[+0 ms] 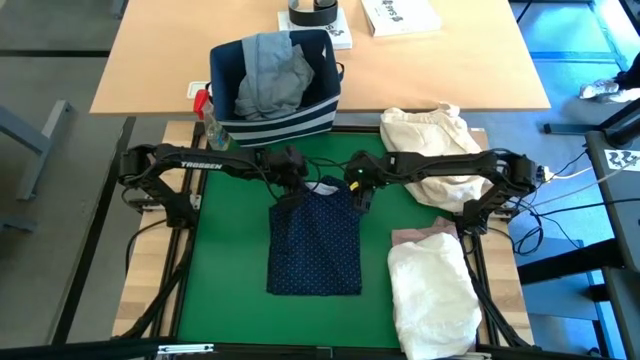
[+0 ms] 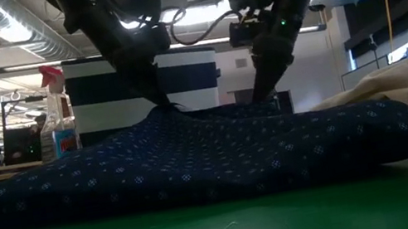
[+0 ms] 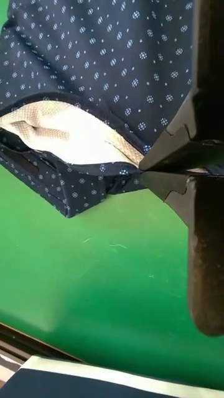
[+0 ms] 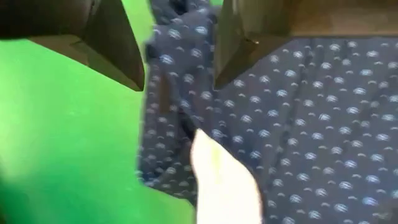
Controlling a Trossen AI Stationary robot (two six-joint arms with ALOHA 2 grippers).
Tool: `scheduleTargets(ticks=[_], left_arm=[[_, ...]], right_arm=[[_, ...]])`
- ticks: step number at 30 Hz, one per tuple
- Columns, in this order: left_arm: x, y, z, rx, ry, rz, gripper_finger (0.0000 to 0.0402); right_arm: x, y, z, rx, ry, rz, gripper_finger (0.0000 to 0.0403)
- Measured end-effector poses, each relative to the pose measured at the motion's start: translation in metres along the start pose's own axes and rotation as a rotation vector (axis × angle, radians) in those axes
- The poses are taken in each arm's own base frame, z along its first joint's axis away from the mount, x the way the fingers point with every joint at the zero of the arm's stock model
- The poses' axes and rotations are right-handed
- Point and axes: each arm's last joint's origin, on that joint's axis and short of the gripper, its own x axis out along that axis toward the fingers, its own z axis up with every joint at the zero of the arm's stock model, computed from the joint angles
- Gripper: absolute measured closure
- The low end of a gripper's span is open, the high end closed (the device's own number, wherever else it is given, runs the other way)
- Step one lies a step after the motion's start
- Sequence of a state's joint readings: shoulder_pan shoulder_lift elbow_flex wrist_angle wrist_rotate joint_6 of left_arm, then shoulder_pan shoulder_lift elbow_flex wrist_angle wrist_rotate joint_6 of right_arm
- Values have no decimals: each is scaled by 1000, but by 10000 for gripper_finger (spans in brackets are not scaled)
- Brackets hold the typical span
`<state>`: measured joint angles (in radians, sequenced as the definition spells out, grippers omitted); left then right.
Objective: Fold laundry
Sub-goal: Fold the blue polo shirt
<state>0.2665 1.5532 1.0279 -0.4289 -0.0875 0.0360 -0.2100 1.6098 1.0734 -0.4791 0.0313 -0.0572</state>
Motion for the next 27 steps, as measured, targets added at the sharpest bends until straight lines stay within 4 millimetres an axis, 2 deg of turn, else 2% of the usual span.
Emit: scheduleTargets(ticks=[2, 6, 8, 11, 15, 21, 24, 27], left_arm=[[0, 0, 0, 0, 0, 0, 399], [0, 0, 0, 0, -5, 0, 399], [0, 0, 1, 0, -5, 1, 396], [0, 1, 0, -3, -4, 38, 394], [0, 3, 0, -7, -3, 70, 397], [9, 2, -1, -1, 9, 79, 397], [15, 2, -2, 20, 26, 83, 382], [17, 2, -2, 27, 25, 87, 353]], right_arm=[[3, 1, -4, 5, 21, 22, 240], [2, 1, -3, 34, 16, 17, 357], [-1, -1, -1, 40, 4, -34, 388], [-8, -4, 4, 78, 2, -141, 387], [-15, -6, 9, 85, -23, -161, 396], [-3, -5, -1, 132, 33, -161, 398], [0, -5, -3, 177, 35, -178, 394], [0, -6, -3, 200, 27, -218, 363]])
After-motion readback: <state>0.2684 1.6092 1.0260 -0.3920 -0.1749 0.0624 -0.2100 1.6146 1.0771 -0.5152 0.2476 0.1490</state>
